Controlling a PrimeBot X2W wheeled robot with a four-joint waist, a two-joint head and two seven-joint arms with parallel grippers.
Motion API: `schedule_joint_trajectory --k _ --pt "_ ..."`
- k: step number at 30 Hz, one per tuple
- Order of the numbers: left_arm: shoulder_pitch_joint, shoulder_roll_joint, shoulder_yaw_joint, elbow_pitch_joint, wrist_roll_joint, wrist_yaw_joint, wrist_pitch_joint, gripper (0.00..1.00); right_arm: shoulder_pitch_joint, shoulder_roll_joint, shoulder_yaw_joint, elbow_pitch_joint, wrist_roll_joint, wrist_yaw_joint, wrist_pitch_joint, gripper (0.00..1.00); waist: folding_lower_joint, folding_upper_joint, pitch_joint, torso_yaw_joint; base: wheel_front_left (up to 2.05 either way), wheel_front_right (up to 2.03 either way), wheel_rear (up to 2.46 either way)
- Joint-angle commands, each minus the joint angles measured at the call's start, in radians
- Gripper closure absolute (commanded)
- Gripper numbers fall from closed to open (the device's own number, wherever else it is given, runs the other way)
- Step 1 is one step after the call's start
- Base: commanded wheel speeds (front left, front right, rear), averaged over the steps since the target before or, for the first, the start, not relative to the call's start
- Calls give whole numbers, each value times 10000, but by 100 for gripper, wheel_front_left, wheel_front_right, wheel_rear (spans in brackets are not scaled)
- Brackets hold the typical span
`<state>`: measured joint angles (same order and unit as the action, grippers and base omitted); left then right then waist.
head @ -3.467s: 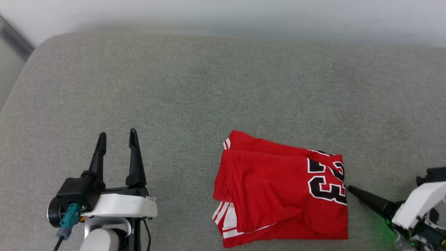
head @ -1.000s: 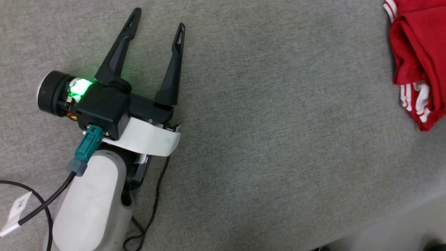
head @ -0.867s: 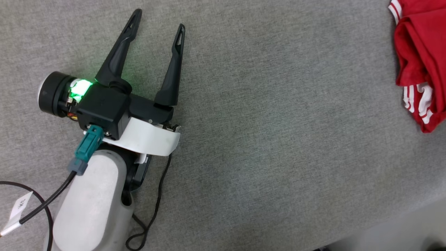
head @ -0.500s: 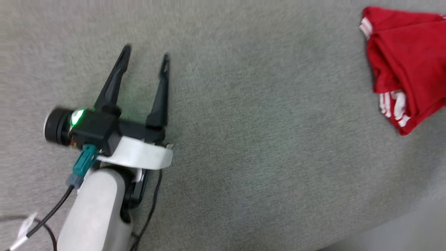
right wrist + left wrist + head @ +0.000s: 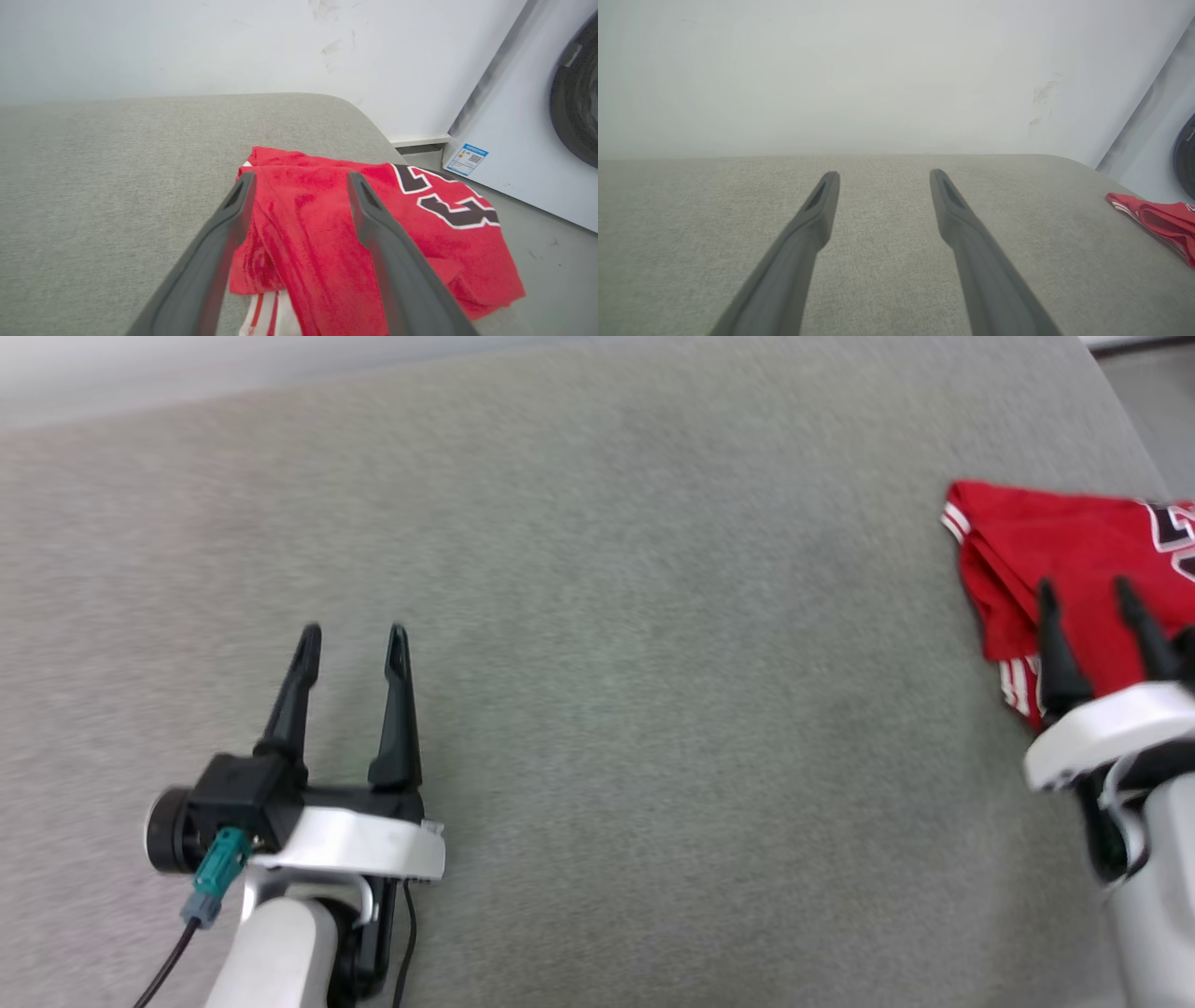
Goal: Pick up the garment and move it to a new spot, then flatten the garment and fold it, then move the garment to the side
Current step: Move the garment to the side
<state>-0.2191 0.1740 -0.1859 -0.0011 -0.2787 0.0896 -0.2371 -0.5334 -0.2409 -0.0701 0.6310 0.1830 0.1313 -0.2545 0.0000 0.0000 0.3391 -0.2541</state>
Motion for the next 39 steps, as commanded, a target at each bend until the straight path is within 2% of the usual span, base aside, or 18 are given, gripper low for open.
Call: schedule_joint_trajectory --k 1,11,19,27,39 --pt "213 -65 36 102 -60 37 -74 0 434 102 111 -405 120 -11 75 0 0 0 -538 524 0 0 0" --pt "1066 -296 277 760 -377 22 -239 0 2742 948 597 -3542 628 -11 998 0 0 0 -1682 1549 0 0 0" --pt "1771 -292 440 1006 -399 -41 -287 0 4141 1326 404 -5610 292 -10 1851 0 0 0 -2384 1834 0 0 0" --pt "2223 -293 497 1287 -358 -149 -298 0 5234 1444 457 -6818 26 -10 2501 0 0 0 -2966 1841 0 0 0" --pt "2371 -399 529 1419 -165 -240 -301 0 5767 1488 616 -7575 -109 -10 2959 0 0 0 -3248 1852 0 0 0"
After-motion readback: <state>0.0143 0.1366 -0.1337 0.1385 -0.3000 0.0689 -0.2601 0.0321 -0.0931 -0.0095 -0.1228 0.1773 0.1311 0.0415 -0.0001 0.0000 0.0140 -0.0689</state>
